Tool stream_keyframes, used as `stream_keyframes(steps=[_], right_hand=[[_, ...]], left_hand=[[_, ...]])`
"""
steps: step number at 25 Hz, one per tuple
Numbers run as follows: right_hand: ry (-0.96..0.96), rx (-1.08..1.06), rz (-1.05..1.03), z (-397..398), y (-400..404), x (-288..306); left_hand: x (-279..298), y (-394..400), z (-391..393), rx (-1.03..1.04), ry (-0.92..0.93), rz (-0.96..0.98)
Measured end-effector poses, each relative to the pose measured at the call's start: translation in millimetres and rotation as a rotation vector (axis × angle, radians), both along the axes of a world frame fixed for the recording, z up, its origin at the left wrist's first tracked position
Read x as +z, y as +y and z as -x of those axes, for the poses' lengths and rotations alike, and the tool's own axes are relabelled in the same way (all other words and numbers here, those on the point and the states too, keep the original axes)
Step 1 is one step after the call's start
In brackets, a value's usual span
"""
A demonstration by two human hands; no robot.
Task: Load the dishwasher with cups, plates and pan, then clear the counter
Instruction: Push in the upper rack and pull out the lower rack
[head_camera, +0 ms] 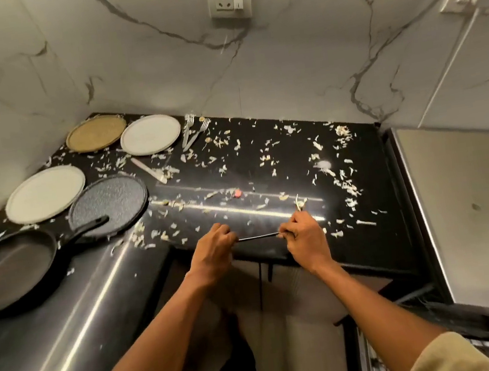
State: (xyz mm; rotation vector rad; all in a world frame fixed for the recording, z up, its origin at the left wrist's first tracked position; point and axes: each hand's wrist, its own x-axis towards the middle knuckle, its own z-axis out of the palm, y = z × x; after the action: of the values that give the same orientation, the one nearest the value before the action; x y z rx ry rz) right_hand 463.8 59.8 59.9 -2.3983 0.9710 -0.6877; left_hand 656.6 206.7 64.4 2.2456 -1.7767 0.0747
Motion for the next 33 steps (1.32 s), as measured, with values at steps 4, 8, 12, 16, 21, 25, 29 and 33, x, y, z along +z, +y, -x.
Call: stream_keyframes(steps=[4,8,12,16,21,25,29,33], right_hand=[[0.015,0.081,0.030,65,55,-8],[0.036,0.088,0.049,110,89,-7],[0.040,0.040,0.070,165,128,-8],[0.049,-0.001,0.109,220,169,-6],[0.137,-0.026,0.130,310,241,-23],[0.181,-0.066,0.112,383,290,-29],[0.212,-0.155,0.055,456,329,-31],[0.235,-0.241,0.016,532,351,-35]], left_hand=[[-9,64,70,0.016,0.026,-0.018],[-6,101,114,0.022,0.052,-0.022],[-7,126,159,-0.014,0.038,-0.032],[-17,159,208,-0.017,0.096,-0.004],[-39,226,293,-0.074,0.186,0.010],[-52,267,357,-0.135,0.258,-0.012],[-55,282,420,-0.223,0.294,-0.015],[-62,286,487,-0.320,0.293,-0.043]])
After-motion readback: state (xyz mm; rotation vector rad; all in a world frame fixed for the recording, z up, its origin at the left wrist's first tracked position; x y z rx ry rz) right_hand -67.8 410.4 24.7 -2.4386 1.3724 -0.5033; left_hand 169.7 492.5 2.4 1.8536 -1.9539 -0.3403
